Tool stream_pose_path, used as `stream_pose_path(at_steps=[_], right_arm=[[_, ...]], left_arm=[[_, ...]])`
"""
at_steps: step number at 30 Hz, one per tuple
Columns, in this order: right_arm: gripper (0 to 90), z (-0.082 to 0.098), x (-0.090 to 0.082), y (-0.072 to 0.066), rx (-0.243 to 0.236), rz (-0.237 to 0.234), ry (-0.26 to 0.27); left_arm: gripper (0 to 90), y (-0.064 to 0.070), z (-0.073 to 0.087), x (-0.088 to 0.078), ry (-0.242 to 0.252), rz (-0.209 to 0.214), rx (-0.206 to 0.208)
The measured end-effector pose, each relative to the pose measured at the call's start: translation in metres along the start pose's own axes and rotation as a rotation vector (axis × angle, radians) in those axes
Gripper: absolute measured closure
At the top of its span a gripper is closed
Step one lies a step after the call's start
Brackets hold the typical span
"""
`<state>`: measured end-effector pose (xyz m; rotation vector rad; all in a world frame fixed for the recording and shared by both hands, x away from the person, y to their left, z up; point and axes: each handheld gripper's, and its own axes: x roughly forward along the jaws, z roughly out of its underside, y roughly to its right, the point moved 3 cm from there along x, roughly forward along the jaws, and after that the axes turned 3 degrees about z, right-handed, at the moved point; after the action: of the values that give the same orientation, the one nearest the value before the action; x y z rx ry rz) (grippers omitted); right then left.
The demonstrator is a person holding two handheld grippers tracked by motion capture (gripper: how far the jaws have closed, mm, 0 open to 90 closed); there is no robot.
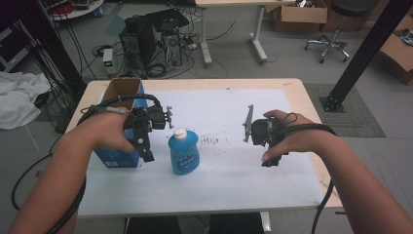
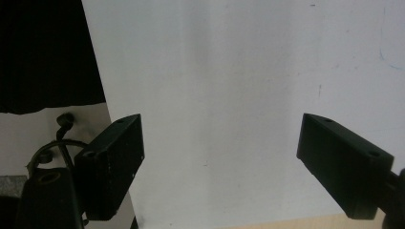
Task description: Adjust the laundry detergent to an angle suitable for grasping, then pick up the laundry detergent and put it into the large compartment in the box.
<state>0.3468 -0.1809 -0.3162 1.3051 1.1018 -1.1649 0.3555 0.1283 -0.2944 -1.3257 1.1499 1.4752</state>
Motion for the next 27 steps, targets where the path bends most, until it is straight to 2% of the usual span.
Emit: stream_pose_path(at_steps=[4, 10, 11, 14, 16, 19, 25, 27], right_arm=[[16.5, -0.001, 0.0, -0.001, 0.006, 0.003, 0.0], [16.4, -0.003, -0.002, 0.0, 0.005, -0.002, -0.002], [16.4, -0.003, -0.002, 0.0, 0.005, -0.002, -0.002], [16.4, -0.003, -0.004, 0.002, 0.01, 0.013, 0.017], [16.4, -0.003, -0.004, 0.002, 0.008, 0.011, 0.012], [16.4, -0.002, -0.002, 0.004, 0.002, 0.012, 0.009], [16.5, 0.0, -0.001, 0.002, -0.004, 0.011, 0.012], [16.5, 0.002, 0.0, 0.001, -0.009, 0.011, 0.008]], left_arm=[[0.2, 0.0, 0.002, -0.001, -0.01, -0.009, -0.005], [0.1, 0.0, 0.004, -0.001, 0.014, 0.0, -0.004], [0.1, -0.001, 0.004, -0.002, 0.002, -0.003, 0.017], [0.2, 0.002, 0.001, -0.001, 0.027, 0.013, 0.024], [0.2, 0.002, 0.0, 0.0, 0.02, 0.016, 0.027], [0.1, 0.004, -0.005, 0.001, 0.037, 0.023, 0.009], [0.1, 0.009, -0.009, -0.001, 0.024, 0.023, -0.002], [0.1, 0.012, -0.012, -0.006, 0.026, 0.022, -0.011]])
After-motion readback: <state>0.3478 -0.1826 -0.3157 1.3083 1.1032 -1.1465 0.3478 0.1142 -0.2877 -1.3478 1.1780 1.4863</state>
